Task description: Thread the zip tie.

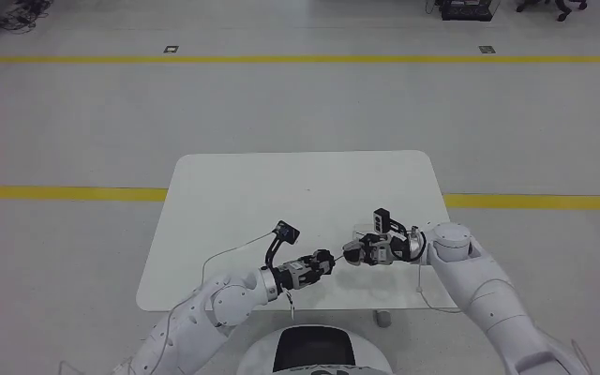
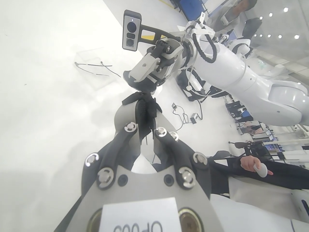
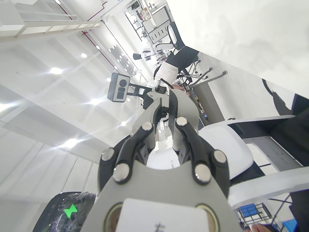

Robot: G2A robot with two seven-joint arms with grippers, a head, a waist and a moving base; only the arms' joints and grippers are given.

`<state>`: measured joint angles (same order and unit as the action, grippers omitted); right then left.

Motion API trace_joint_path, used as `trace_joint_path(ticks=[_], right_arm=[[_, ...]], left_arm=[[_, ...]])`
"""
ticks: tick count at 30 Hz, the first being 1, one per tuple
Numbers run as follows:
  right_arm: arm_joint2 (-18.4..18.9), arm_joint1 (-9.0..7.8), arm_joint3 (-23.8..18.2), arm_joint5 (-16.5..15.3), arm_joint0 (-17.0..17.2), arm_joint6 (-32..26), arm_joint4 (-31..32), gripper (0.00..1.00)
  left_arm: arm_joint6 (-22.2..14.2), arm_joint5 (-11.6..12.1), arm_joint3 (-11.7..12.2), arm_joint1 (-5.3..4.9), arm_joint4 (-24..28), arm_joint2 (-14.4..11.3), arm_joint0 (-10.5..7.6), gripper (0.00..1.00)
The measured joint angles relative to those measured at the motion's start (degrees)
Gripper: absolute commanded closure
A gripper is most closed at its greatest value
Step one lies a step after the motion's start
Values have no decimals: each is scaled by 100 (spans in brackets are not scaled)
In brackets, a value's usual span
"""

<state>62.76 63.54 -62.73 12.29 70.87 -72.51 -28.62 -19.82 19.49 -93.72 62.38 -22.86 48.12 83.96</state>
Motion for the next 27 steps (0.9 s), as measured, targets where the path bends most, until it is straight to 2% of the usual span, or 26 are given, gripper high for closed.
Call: trace_joint_path(ticks=[7,11,12,14,16,22,23,24,26,27], right_arm=[[114,-51,-153,-233,103,241,50,0],[234,-91,-315,-607,227,482,156,0],[273,-103,-369,-773,278,584,208,0],[303,-111,-403,-901,321,682,229,0],[304,-111,-402,-894,322,675,227,0],[311,-110,-412,-915,331,698,246,0],[323,-110,-449,-1002,360,790,285,0],[346,-118,-533,-1236,408,937,341,0],[424,-151,-616,-1826,472,912,474,0],[460,-177,-612,-2204,508,671,563,0]], left_arm=[[-77,-1,73,-5,635,44,15,100],[-256,-1,172,-4,1361,77,18,100],[-364,-1,229,-4,1605,83,4,100],[-507,-1,296,-7,1843,88,-47,100],[-562,-1,314,-12,1757,79,-105,100],[-537,-36,325,-10,1725,76,-97,100],[-546,-78,334,-6,1809,66,-85,100],[-633,-117,360,2,2051,59,-65,100],[-851,-196,446,5,2579,90,-81,100],[-994,-233,491,3,2847,110,-112,100]])
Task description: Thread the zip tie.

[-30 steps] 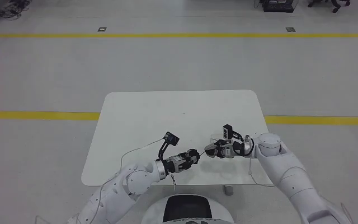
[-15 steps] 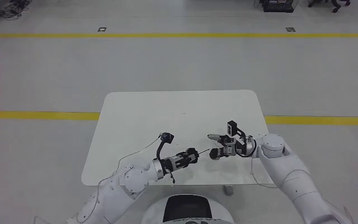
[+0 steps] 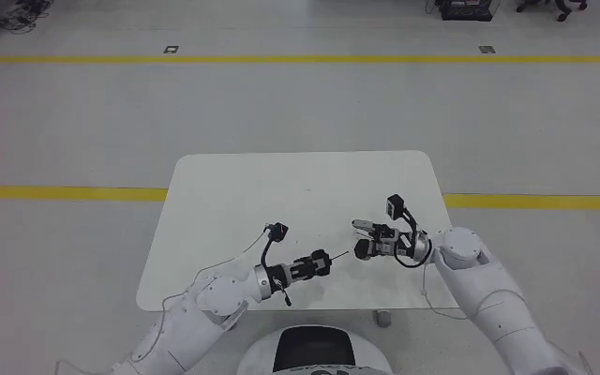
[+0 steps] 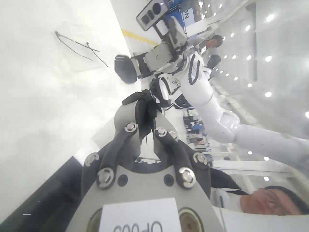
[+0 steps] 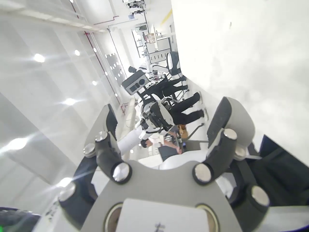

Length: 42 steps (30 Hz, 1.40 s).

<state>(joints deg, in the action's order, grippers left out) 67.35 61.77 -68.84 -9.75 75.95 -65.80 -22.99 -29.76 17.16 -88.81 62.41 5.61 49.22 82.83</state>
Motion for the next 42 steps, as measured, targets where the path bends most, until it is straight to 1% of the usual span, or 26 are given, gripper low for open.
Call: trace_joint_path(ticks=[3,5,6,9,14,16,17,18,19,21,23,24,26,30,33,35,38,39,40,41,42], right_arm=[[47,-34,138,-714,-8,-606,32,0],[53,-32,246,-958,-46,-869,-155,0],[52,-28,284,-1004,-85,-1053,-268,0],[65,-21,317,-974,-140,-1345,-367,0],[66,-21,316,-972,-137,-1331,-361,0],[43,-12,253,-956,-108,-1318,-420,0],[17,-3,156,-958,-67,-1338,-554,0],[-25,-4,27,-968,-19,-1372,-788,0],[-60,-21,-37,-972,-10,-1384,-906,0],[-209,-76,-164,-973,-17,-1387,-887,0],[-402,-137,-239,-973,-45,-1386,-992,0],[-479,-169,-243,-973,-69,-1385,-1103,0],[-491,-178,-235,-973,-77,-1384,-1135,0],[-481,-173,-236,-972,-72,-1380,-1119,0],[-512,-180,-255,-957,-33,-1171,-861,0],[-504,-186,-245,-969,-24,-1170,-832,0],[-452,-198,-200,-973,-37,-1345,-883,0],[-436,-202,-185,-973,-38,-1383,-890,13],[-429,-205,-180,-973,-37,-1390,-899,31],[-423,-210,-174,-973,-34,-1390,-914,53],[-417,-219,-163,-973,-31,-1387,-937,55]], left_arm=[[-227,-4,61,-1,455,13,-19,100],[-318,24,104,2,692,11,-17,100],[-365,36,129,4,795,9,-27,100],[-451,93,158,3,777,-14,-74,100],[-448,92,157,3,762,-14,-74,100],[-428,-27,167,5,723,-43,-82,100],[-468,-86,153,10,754,-69,-85,100],[-585,-115,161,22,936,-103,-84,100],[-702,-146,202,29,1130,-122,-101,100],[-928,-266,336,45,1471,-169,-187,100],[-1052,-414,459,61,1618,-217,-273,100],[-1088,-436,520,73,1681,-242,-319,100],[-1101,-412,557,82,1737,-255,-344,100],[-1091,-407,551,81,1730,-256,-340,100],[-1068,-439,522,84,1757,-273,-346,100],[-1146,-399,516,79,1866,-255,-349,100],[-1277,-342,515,61,1982,-212,-346,100],[-1314,-323,519,51,2004,-191,-344,100],[-1341,-306,520,44,2017,-176,-342,100],[-1367,-284,523,38,2041,-161,-337,100],[-1412,-263,537,29,2058,-144,-335,100]])
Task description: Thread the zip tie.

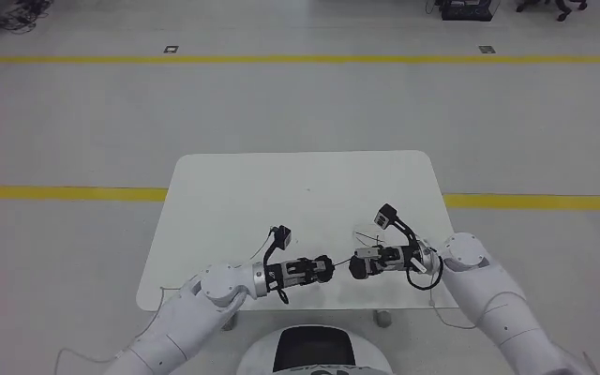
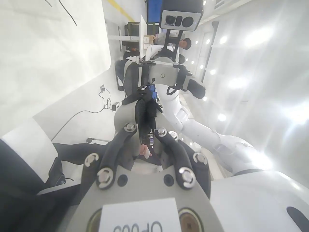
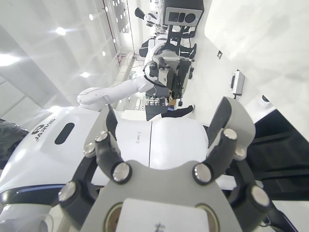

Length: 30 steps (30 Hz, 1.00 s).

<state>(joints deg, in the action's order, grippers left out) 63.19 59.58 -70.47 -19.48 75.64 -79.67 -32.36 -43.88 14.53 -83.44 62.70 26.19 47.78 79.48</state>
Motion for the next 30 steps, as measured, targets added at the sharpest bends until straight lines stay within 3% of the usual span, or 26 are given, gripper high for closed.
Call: trace_joint_path(ticks=[6,14,24,30], right_arm=[[-71,-71,94,0,0,3,-71,74],[-478,-201,222,0,-128,3,-209,90],[-763,-347,264,0,-255,3,-279,93],[-839,-411,229,0,-290,3,-294,88]], left_arm=[[-383,66,72,-33,-70,-25,-63,100],[-685,62,204,-31,-202,-187,-203,100],[-706,41,327,-31,-129,-268,-296,100],[-682,54,333,-41,-119,-295,-312,100]])
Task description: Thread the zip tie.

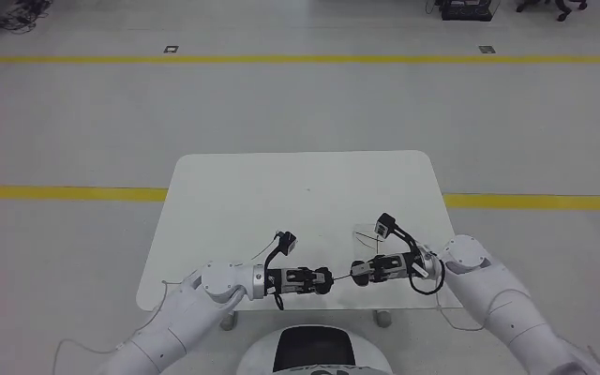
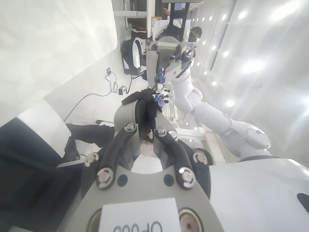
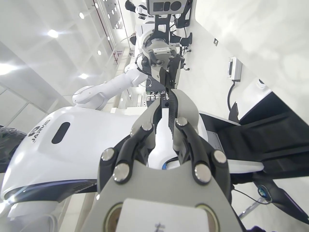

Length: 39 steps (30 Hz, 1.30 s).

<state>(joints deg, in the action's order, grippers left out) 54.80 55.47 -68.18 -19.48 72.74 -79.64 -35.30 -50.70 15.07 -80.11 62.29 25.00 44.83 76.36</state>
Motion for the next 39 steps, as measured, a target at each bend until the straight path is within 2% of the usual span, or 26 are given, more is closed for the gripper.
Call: trace_joint_path(ticks=[3,8,14,16,22,23,24,25,39], right_arm=[[-17,-26,-30,0,-8,0,8,87],[-47,-55,-55,0,-13,0,11,95],[-96,-73,-41,0,-36,0,34,96],[-111,-75,-35,0,-44,0,39,100],[-130,-79,2,0,-62,0,77,100],[-130,-78,6,0,-63,0,81,100],[-127,-76,10,0,-63,0,85,100],[-122,-75,14,0,-62,0,87,100],[136,-9,-12,0,114,0,-35,100]], left_arm=[[-1,-3,-7,-6,4,-13,-8,100],[11,-8,-24,-15,17,-33,-13,100],[9,-36,-72,-25,12,-69,-24,100],[-2,-37,-78,-28,13,-85,-33,100],[10,-16,-74,-35,25,-114,-49,100],[14,-11,-73,-36,27,-117,-50,83],[26,-7,-72,-37,28,-121,-52,57],[37,-6,-71,-39,31,-123,-51,2],[376,181,-74,-23,244,-168,15,0]])
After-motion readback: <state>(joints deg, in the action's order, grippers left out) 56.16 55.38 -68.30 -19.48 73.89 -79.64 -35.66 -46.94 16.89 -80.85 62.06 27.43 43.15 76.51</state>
